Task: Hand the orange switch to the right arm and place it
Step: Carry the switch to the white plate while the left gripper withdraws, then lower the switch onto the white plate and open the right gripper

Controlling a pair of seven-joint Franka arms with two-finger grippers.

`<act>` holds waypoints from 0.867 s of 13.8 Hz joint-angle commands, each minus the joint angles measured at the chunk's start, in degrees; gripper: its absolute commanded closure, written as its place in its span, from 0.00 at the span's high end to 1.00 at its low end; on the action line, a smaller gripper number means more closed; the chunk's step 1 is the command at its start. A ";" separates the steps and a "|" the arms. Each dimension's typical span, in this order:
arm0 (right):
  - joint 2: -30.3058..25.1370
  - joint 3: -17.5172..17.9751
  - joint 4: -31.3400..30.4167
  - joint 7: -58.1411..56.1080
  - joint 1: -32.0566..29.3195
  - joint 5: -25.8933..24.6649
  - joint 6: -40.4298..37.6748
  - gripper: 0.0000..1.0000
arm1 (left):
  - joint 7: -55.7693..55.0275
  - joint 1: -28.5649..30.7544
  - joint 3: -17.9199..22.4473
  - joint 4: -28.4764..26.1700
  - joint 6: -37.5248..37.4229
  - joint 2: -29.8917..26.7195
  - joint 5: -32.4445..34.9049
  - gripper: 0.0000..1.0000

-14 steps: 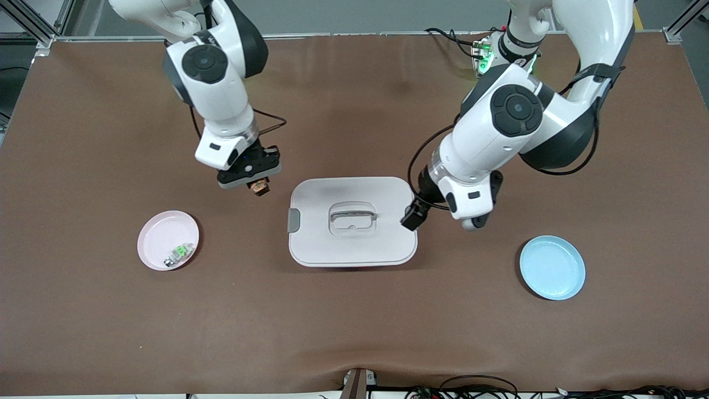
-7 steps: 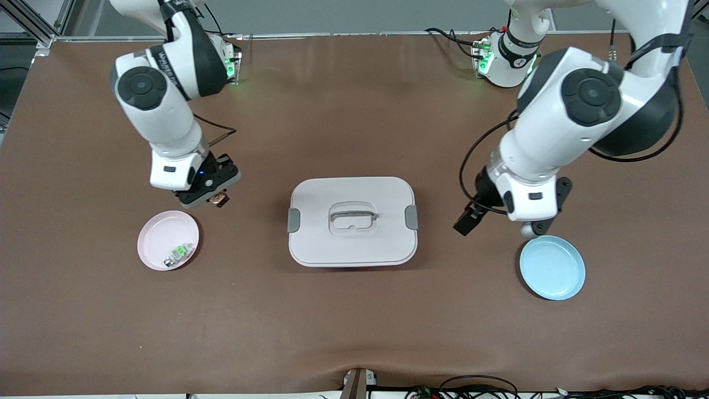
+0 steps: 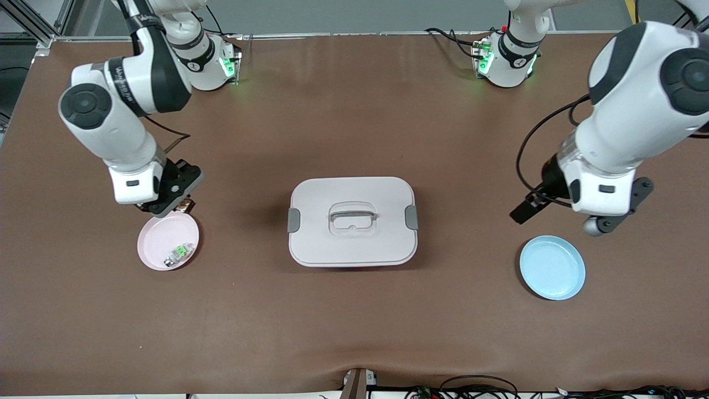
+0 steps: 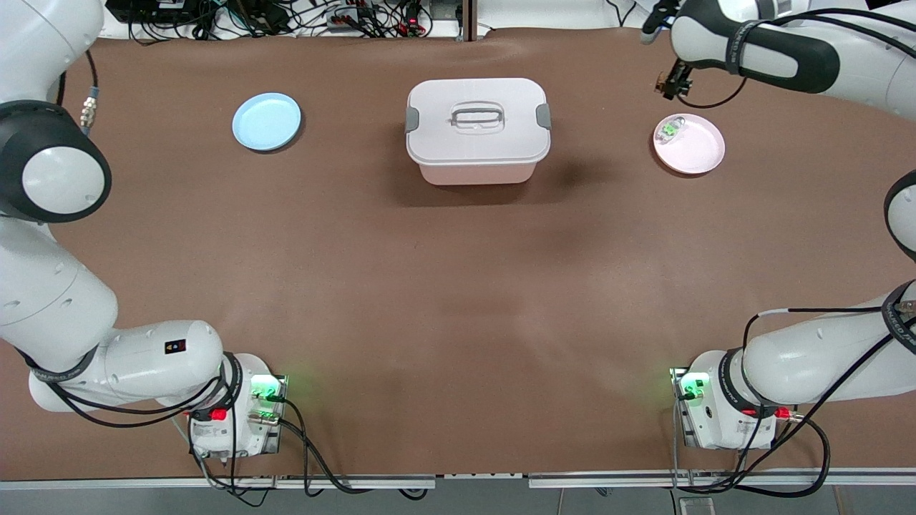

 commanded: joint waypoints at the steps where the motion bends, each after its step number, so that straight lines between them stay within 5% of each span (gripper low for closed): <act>1: -1.36 1.02 -3.24 -6.53 -3.86 -0.73 3.47 0.00 | 6.97 2.36 -0.10 -0.75 -2.90 -1.95 0.93 1.00; 8: -1.63 1.11 -8.25 -17.43 -9.31 -0.29 9.10 0.00 | 25.96 10.27 -0.19 -0.75 -7.47 -4.33 0.32 1.00; 12: -1.28 1.02 -15.45 -25.25 -13.26 3.22 20.33 0.00 | 32.90 13.17 -0.10 -0.66 -9.50 -4.59 0.75 1.00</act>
